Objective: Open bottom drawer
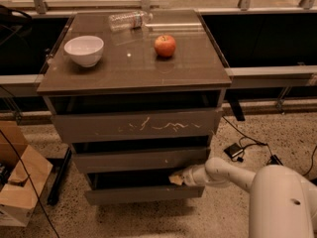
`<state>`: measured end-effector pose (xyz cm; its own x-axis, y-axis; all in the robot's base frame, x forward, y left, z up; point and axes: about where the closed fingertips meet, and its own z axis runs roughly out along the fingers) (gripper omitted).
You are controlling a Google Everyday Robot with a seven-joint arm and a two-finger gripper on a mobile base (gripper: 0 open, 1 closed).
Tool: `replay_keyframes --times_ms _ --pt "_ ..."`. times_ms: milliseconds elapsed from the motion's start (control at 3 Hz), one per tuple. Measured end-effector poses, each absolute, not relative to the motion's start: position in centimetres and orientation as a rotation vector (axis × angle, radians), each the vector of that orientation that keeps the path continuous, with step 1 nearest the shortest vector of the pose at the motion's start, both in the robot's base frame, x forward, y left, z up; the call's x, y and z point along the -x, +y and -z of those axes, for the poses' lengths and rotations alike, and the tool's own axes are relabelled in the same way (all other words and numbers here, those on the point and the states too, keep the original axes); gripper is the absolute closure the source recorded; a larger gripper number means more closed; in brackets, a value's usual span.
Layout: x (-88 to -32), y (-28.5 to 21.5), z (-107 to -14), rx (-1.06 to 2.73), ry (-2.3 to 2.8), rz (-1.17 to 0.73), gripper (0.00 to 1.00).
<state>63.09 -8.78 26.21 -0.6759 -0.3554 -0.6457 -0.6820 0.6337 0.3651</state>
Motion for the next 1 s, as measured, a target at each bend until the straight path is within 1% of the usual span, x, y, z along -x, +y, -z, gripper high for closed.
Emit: replay_keyframes --times_ms 333,667,1000 --pt "-64.0 -10.6 -30.9 0.681 2.359 -0.720 0.38" --pt "-63.1 -10.5 -30.9 0.681 2.359 -0.720 0.15" --pt "-62.3 -10.4 -30.9 0.681 2.359 -0.720 0.00"
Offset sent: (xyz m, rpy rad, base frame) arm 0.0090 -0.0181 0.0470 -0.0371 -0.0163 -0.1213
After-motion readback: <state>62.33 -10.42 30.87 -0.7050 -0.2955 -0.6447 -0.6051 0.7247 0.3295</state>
